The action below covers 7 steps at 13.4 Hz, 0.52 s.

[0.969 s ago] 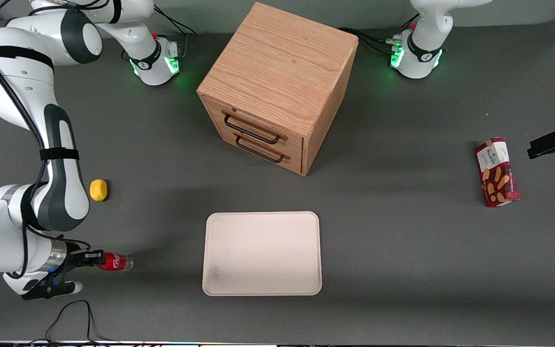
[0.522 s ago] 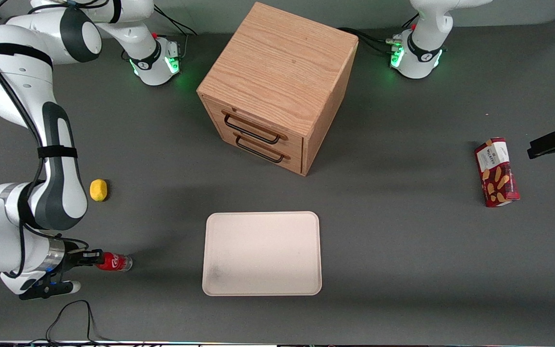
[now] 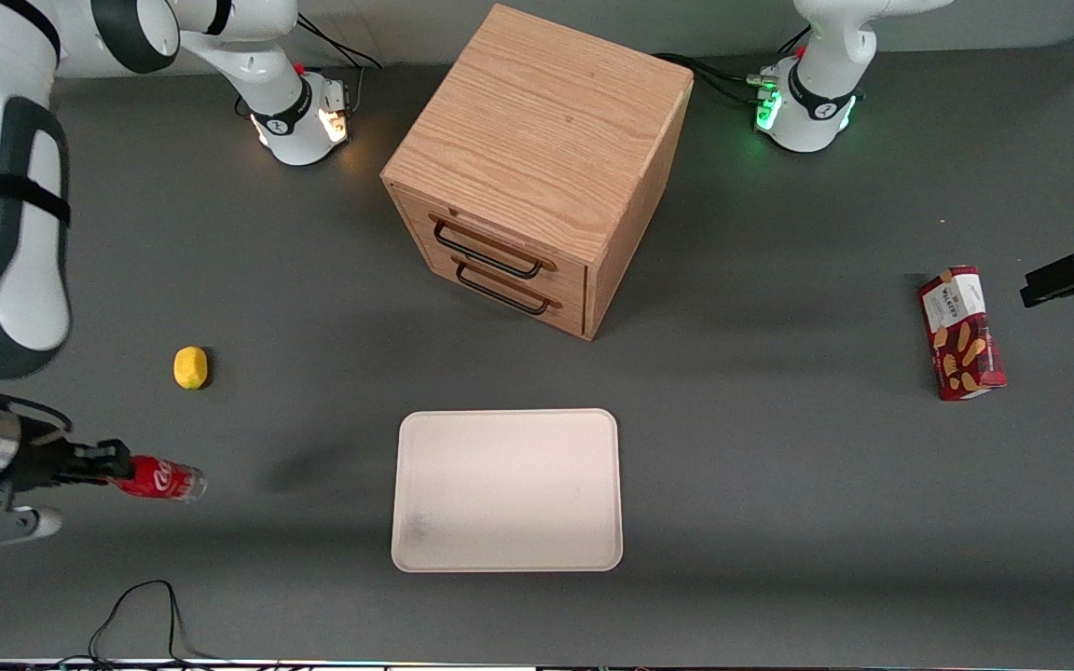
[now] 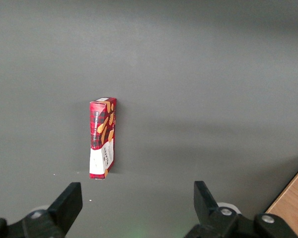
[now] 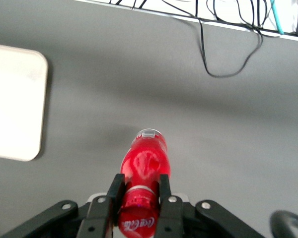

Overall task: Place coke bottle on tray
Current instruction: 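Lift the bottle and carry it over the white tray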

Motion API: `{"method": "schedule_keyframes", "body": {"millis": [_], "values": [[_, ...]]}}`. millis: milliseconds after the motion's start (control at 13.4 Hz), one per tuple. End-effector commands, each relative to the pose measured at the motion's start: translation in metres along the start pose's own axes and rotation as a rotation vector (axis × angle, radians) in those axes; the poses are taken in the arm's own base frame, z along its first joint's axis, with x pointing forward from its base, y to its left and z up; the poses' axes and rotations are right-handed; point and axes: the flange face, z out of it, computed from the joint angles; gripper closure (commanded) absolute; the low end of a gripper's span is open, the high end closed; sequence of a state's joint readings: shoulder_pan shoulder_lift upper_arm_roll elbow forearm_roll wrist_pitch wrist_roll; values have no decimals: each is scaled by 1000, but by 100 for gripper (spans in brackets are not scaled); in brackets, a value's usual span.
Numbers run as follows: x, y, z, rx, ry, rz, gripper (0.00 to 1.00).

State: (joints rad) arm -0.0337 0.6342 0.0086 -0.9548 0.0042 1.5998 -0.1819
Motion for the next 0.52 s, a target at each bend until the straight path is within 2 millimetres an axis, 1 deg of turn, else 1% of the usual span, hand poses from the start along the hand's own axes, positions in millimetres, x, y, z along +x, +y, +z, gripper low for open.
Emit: {"method": "schedule_keyframes", "body": {"millis": [0,75,149,224,298,373,447], "values": [[-25,-4,-60,-11,-15,-23,100],[-34,-6,-79,-11,-16,-22,100],[-41,-7,-91,-11,-16,-22,100],[-45,-9,-101,-13,-7,-24,100],[-45,-14,-104,-14,-3,-29,100],[-43,-28,-105,-14,-1,-45,100],[-41,-47,-107,-15,6,-69,100]]}}
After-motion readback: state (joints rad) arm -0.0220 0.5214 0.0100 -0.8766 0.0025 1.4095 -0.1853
